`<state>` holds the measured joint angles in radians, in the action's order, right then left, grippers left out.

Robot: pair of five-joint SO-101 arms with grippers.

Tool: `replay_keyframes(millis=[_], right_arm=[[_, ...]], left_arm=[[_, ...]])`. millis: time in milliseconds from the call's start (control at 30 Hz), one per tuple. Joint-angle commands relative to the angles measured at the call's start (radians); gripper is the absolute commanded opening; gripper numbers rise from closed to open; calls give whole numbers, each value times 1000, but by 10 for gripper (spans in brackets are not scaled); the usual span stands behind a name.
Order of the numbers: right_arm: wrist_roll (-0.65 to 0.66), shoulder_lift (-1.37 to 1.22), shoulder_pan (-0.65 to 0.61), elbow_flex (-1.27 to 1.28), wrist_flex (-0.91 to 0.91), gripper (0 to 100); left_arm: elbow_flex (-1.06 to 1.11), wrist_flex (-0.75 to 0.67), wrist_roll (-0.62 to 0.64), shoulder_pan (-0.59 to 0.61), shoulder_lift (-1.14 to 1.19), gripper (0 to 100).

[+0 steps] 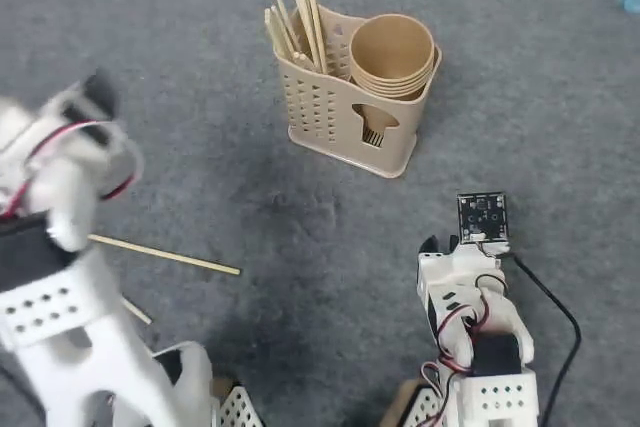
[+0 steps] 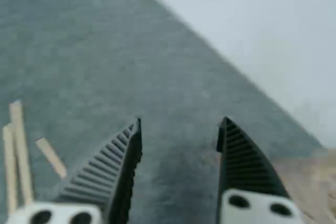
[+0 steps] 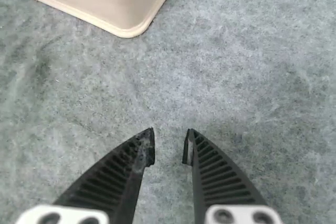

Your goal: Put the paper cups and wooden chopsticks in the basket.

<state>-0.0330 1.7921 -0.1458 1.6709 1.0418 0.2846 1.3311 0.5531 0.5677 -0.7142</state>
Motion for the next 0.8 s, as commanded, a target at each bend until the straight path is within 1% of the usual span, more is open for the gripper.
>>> replay_keyframes(millis=[0,100,267,367,500,767], right_arm=[[18,24,8,14,4,97],[18,24,8,14,4,97],[18,24,8,14,5,97],[18,24,8,14,5,97],[18,24,7,14,5,97],[18,24,1,14,19,97]], left_arm=[[145,-28,9,130,-21,227],[315,-133,9,207,-21,227],[581,-422,9,311,-20,227],[661,-499,8,353,-18,227],[656,-508,8,362,74,227],[412,-503,8,443,468,227]])
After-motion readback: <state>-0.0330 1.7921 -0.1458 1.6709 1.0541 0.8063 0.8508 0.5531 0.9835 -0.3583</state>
